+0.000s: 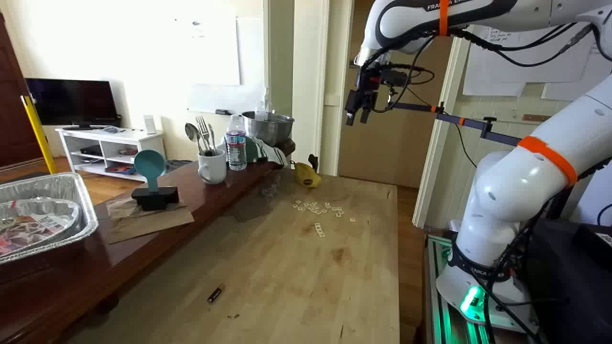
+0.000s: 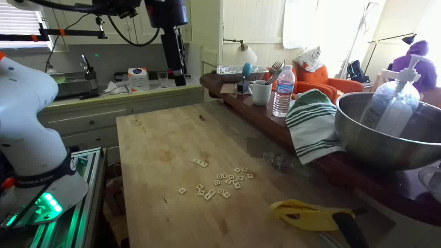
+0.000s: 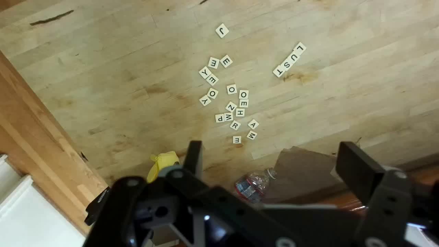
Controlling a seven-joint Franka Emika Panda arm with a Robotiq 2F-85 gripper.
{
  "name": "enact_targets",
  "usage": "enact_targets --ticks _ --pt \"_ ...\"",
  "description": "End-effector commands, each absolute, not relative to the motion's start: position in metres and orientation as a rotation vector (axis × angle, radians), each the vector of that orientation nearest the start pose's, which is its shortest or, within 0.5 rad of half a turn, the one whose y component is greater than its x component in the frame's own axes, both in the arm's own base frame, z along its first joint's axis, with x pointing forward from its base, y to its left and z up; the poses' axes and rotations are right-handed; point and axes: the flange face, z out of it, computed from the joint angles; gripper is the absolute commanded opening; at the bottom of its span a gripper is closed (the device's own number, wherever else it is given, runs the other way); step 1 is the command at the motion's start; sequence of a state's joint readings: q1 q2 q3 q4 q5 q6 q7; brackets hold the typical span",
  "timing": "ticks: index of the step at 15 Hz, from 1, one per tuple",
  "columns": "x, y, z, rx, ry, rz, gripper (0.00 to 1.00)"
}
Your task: Replace L with M on the letters on the left to spell the word MUST
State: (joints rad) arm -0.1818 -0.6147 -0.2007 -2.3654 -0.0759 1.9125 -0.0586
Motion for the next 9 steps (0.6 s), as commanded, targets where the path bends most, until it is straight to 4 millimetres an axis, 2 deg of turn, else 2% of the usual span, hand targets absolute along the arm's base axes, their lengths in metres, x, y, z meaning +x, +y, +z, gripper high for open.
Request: enact_targets --ticks 1,6,9 --pt "0.351 -0.16 0.555 -3.092 0.431 -0.247 1.0" --pt "0.351 -0.16 0.555 -3.092 0.431 -0.247 1.0" --pt "0.357 -0.123 0.515 -3.096 0.138 -0.155 1.0"
